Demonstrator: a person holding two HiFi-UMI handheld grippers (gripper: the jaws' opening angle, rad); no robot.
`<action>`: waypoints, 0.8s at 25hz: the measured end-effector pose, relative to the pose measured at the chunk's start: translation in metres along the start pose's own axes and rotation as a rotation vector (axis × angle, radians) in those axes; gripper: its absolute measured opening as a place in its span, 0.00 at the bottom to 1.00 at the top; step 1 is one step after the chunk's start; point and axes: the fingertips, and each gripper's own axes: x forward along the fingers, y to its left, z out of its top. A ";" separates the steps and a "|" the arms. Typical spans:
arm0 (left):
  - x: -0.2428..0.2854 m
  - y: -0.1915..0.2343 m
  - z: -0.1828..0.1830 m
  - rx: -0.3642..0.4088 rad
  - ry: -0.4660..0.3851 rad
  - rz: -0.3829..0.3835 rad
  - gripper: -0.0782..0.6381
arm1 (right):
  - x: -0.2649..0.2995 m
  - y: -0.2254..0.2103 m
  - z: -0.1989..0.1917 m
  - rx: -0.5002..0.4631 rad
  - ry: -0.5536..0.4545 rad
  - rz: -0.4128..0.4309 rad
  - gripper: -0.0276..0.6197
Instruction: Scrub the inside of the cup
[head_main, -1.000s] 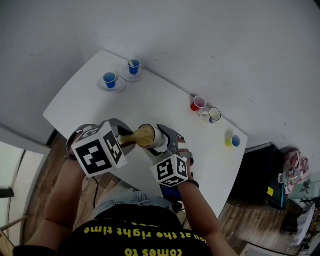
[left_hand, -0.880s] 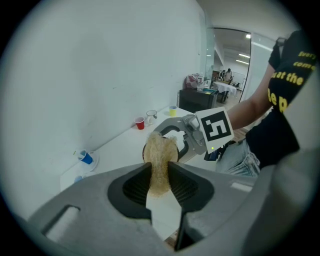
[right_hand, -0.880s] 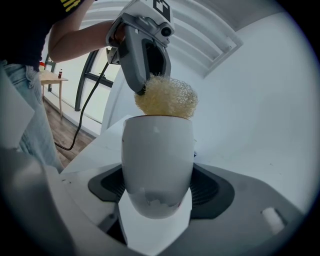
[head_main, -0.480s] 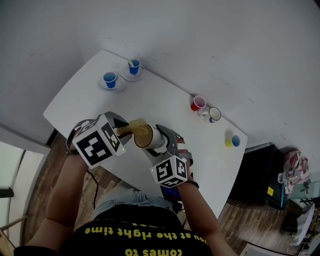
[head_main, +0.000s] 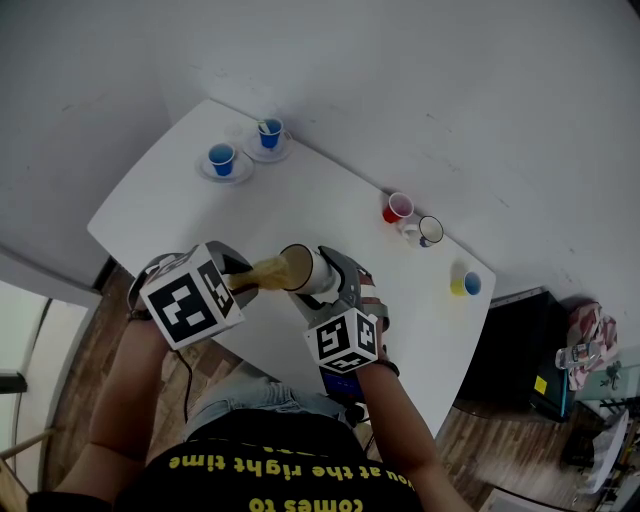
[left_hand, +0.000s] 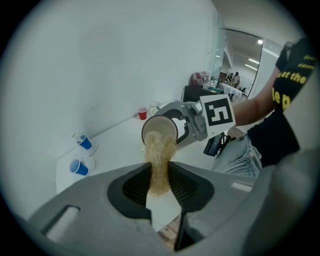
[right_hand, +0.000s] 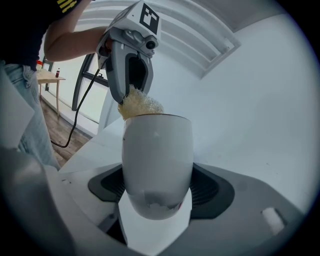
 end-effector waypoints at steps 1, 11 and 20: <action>-0.001 -0.003 0.003 0.013 -0.004 -0.004 0.25 | 0.000 0.000 0.000 0.000 0.003 0.000 0.63; -0.017 -0.014 0.036 0.057 -0.101 -0.018 0.25 | 0.005 0.008 0.004 -0.003 0.001 0.014 0.63; -0.017 0.015 0.045 0.027 -0.150 0.063 0.25 | 0.003 0.015 0.011 -0.010 -0.012 0.029 0.63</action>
